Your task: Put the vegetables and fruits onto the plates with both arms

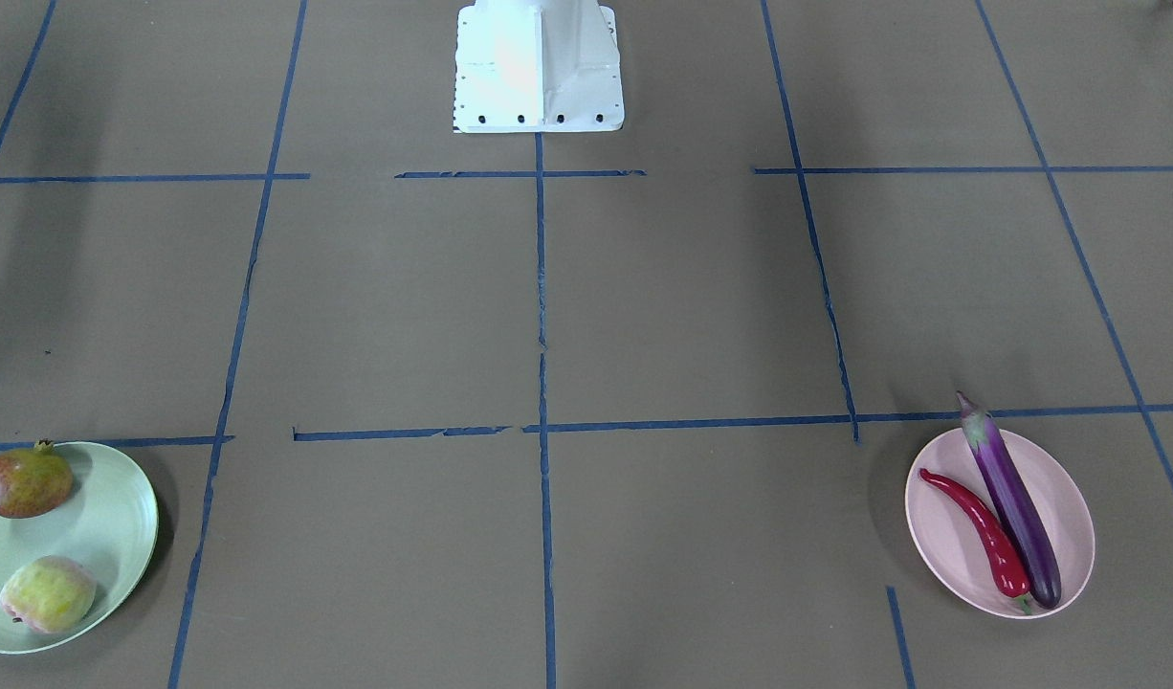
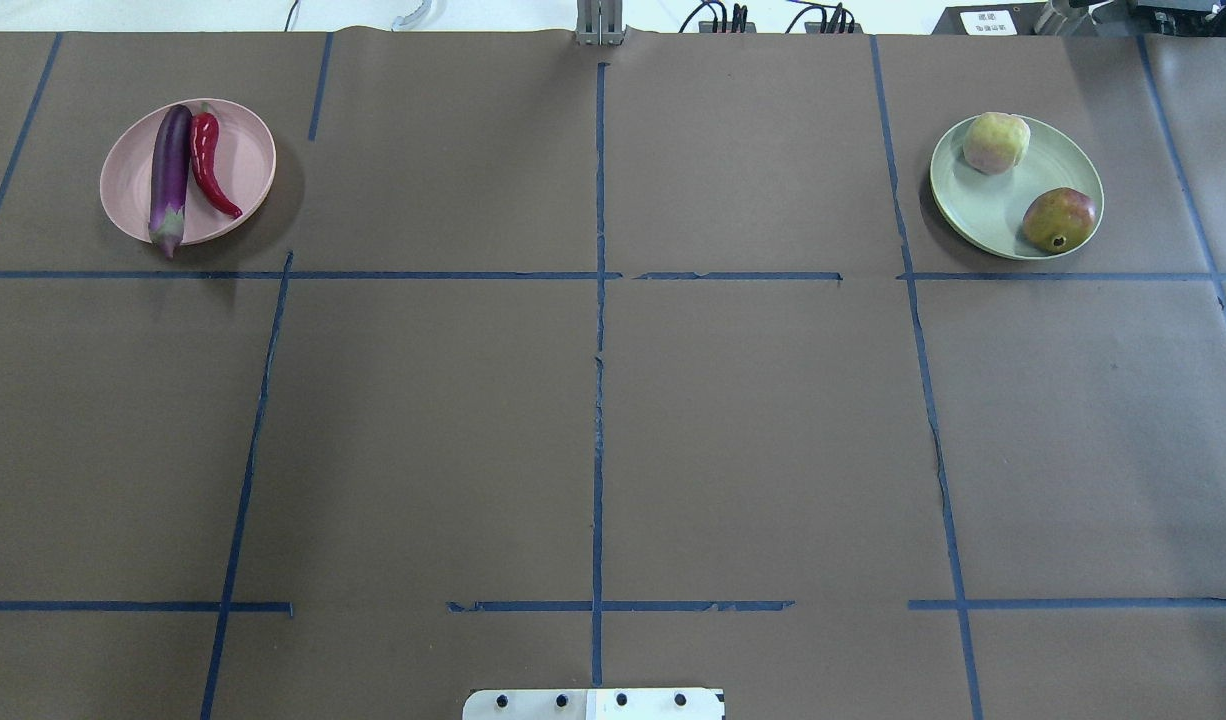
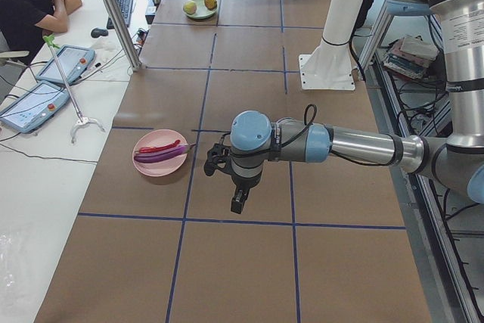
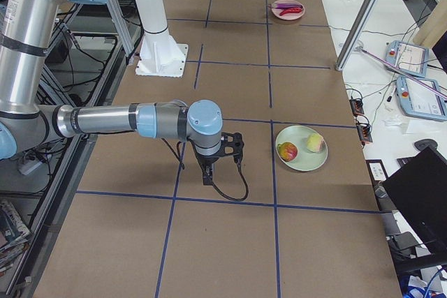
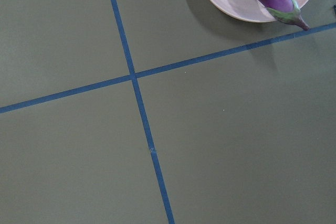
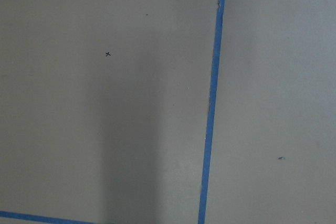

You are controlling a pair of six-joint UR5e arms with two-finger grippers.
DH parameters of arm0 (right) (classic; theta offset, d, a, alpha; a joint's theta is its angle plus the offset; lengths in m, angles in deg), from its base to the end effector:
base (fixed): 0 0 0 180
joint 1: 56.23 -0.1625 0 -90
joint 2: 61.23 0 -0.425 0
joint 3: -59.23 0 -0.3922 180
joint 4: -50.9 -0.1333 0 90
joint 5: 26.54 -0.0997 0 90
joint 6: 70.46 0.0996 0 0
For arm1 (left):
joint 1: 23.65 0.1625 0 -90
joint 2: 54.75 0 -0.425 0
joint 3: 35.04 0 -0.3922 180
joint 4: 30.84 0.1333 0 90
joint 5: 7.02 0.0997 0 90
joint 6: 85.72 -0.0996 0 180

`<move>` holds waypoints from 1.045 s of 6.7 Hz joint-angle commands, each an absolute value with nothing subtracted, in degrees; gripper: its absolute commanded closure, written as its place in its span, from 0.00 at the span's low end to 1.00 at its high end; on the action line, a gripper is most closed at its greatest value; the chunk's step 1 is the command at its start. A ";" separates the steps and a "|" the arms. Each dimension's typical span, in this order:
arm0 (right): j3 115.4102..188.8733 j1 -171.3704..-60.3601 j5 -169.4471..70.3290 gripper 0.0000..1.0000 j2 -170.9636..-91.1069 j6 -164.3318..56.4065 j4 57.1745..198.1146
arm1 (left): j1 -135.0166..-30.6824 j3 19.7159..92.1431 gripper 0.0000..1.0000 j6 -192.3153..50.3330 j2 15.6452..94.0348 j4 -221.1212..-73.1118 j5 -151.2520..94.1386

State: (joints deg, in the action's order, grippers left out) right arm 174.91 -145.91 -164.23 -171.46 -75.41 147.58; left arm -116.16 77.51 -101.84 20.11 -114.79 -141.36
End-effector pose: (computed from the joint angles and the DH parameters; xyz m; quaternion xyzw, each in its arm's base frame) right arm 0.0577 -0.3420 0.5932 0.0065 -0.4043 -0.0377 0.9138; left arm -0.0802 -0.3761 0.5910 0.0719 0.3706 0.1142 0.9189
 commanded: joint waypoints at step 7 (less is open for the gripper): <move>174.90 -147.47 -163.12 0.00 -168.82 -77.67 148.02 | -116.20 79.66 0.00 -102.51 15.12 -114.77 -140.71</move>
